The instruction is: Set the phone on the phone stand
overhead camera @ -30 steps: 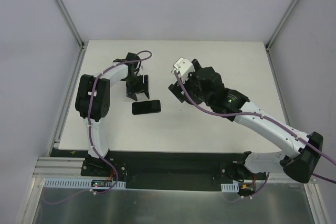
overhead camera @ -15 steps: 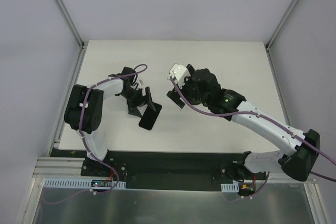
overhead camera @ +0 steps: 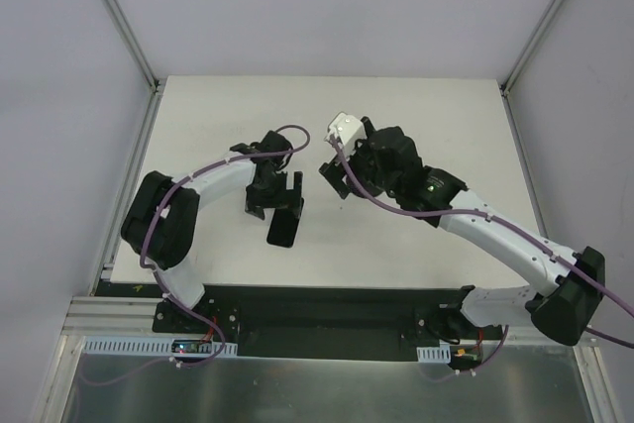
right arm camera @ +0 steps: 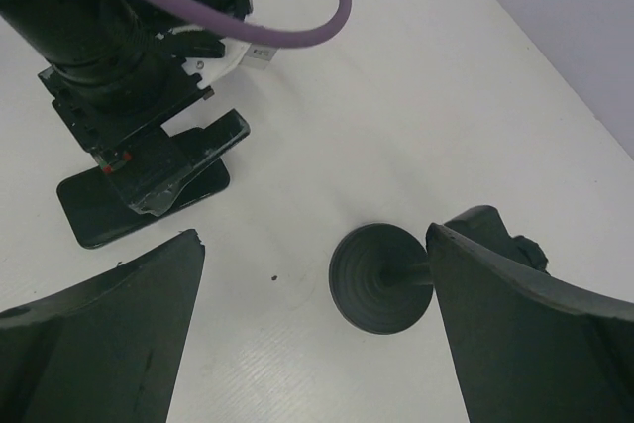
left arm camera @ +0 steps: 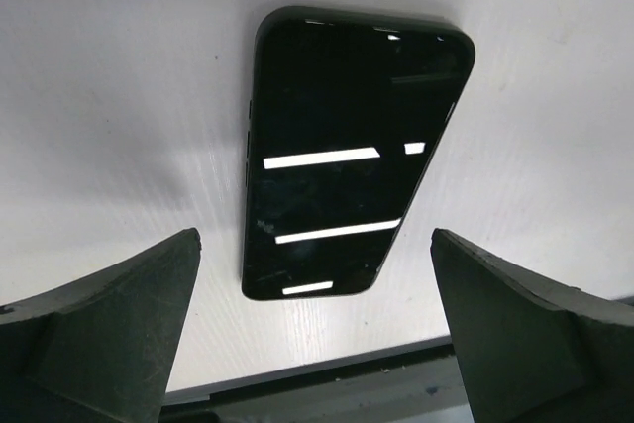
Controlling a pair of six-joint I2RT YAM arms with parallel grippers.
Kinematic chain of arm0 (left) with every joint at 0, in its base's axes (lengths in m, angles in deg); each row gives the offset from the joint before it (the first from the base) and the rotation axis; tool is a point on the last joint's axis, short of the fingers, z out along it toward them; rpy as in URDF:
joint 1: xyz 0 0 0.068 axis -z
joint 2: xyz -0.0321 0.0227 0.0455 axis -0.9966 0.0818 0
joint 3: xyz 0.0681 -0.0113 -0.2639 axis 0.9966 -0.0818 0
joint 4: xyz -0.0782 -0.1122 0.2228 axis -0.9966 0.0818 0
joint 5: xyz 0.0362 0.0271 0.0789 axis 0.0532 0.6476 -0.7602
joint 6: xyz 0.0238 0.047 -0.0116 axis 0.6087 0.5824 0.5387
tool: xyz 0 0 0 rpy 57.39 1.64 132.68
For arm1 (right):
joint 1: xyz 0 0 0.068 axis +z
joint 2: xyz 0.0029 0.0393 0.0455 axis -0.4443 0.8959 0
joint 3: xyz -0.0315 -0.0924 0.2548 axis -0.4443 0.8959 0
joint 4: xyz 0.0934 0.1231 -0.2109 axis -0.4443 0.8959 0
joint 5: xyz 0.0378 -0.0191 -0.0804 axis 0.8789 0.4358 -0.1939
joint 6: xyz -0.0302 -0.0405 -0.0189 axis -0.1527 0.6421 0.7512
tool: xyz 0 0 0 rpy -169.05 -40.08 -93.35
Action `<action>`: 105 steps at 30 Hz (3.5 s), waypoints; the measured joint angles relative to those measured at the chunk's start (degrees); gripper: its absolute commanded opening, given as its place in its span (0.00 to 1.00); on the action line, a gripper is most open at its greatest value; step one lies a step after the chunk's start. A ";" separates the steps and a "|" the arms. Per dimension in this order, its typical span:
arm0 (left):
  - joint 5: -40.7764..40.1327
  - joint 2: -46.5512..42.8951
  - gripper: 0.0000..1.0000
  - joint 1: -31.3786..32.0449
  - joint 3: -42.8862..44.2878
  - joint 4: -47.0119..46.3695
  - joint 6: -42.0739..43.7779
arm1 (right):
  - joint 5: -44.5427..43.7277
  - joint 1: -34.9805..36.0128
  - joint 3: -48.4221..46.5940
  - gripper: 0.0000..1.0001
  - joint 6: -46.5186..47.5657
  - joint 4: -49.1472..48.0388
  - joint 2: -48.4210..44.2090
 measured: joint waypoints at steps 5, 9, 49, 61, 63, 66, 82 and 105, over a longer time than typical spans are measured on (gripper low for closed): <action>-6.34 4.92 0.99 4.28 4.52 2.27 0.46 | -0.07 -3.04 2.95 0.96 -1.33 -2.32 -3.54; -8.35 7.76 0.99 5.25 6.82 3.61 0.85 | -0.04 -4.44 4.72 0.96 -2.03 -3.67 -5.68; -11.76 13.62 0.41 8.85 11.89 8.31 -0.46 | -2.71 -7.96 8.31 0.96 -4.55 -7.45 -9.81; -13.77 11.39 0.00 9.38 9.40 6.32 -0.50 | -2.34 -12.83 8.31 0.96 -10.75 -7.41 -9.81; -14.29 10.75 0.00 9.38 8.74 5.75 -0.48 | -2.08 -13.90 8.31 0.96 -12.17 -7.41 -9.81; -14.80 9.35 0.00 9.38 7.21 5.16 -0.55 | -0.96 -15.89 8.28 0.96 -14.91 -7.34 -9.79; -17.79 -14.88 0.00 9.38 -1.01 0.04 -2.12 | 4.04 -18.69 7.80 0.96 -21.79 -6.12 -7.96; -12.50 -34.34 0.00 9.38 -6.14 -13.73 0.72 | 19.85 -9.79 0.83 0.74 -40.22 -14.60 2.67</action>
